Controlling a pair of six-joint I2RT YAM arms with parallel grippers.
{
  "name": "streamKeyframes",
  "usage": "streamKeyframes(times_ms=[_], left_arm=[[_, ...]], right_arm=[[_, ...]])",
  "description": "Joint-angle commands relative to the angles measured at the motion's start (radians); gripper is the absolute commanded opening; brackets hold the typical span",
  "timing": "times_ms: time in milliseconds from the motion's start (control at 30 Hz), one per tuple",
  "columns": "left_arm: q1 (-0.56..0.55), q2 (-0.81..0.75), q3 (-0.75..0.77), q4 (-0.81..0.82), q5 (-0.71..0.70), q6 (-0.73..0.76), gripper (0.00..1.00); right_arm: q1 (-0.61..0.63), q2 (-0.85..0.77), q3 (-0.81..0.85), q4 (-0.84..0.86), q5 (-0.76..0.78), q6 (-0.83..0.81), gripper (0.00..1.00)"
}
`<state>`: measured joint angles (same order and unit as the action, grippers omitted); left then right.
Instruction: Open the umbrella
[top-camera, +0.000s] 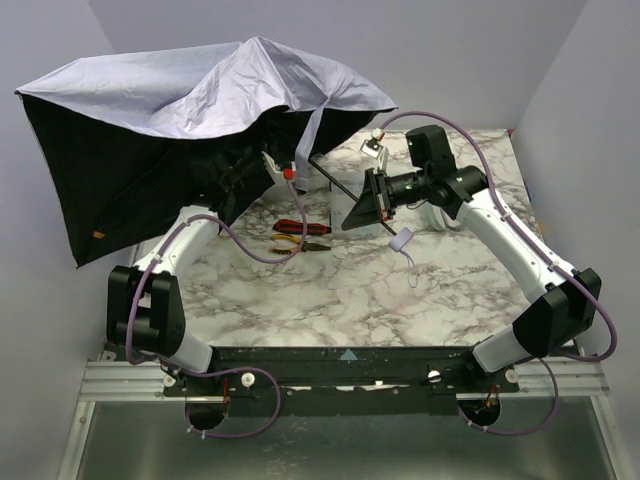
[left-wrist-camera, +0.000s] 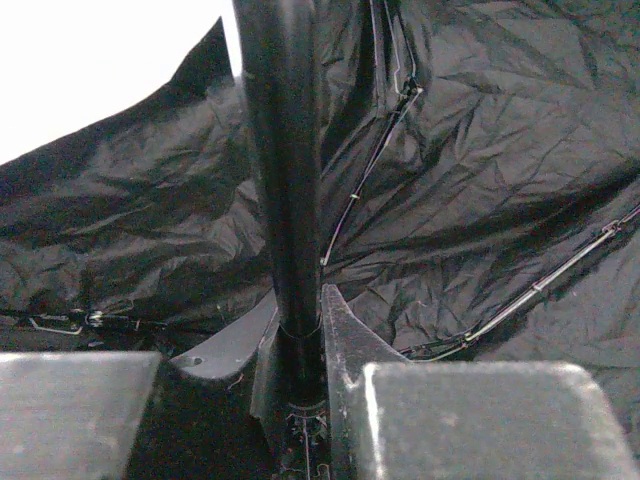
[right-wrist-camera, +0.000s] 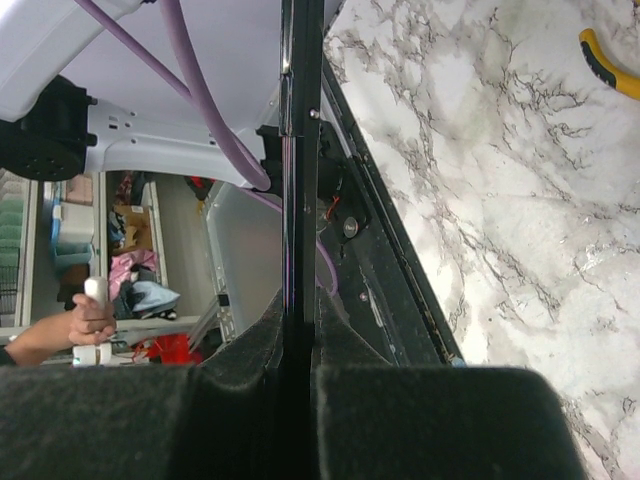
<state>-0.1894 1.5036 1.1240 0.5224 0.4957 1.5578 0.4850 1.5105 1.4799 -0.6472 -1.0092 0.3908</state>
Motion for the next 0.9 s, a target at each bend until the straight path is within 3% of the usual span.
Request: streamKeyframes(times_ms=[0,67,167,533,633,867], left_arm=[[0.010,-0.014,-0.032,0.008,-0.023,0.017,0.22],[0.007,-0.024,-0.067,0.025,-0.009,0.030,0.31],[-0.011,-0.033,-0.099,0.033,-0.031,0.021,0.35],[-0.028,-0.020,-0.111,0.062,-0.122,-0.029,0.29],[-0.022,-0.006,-0.083,0.046,-0.154,-0.046,0.22],[0.039,0.070,0.017,0.065,-0.211,-0.042,0.22]], right_arm=[[0.006,-0.045,0.025,0.055,-0.046,-0.047,0.00],[0.006,-0.041,0.026,0.060,-0.044,-0.042,0.00],[0.006,-0.037,0.026,0.072,-0.042,-0.033,0.00],[0.006,-0.028,0.032,0.077,-0.039,-0.029,0.00],[0.006,-0.030,0.036,0.053,-0.033,-0.045,0.00],[0.005,-0.045,0.031,-0.037,-0.034,-0.129,0.00]])
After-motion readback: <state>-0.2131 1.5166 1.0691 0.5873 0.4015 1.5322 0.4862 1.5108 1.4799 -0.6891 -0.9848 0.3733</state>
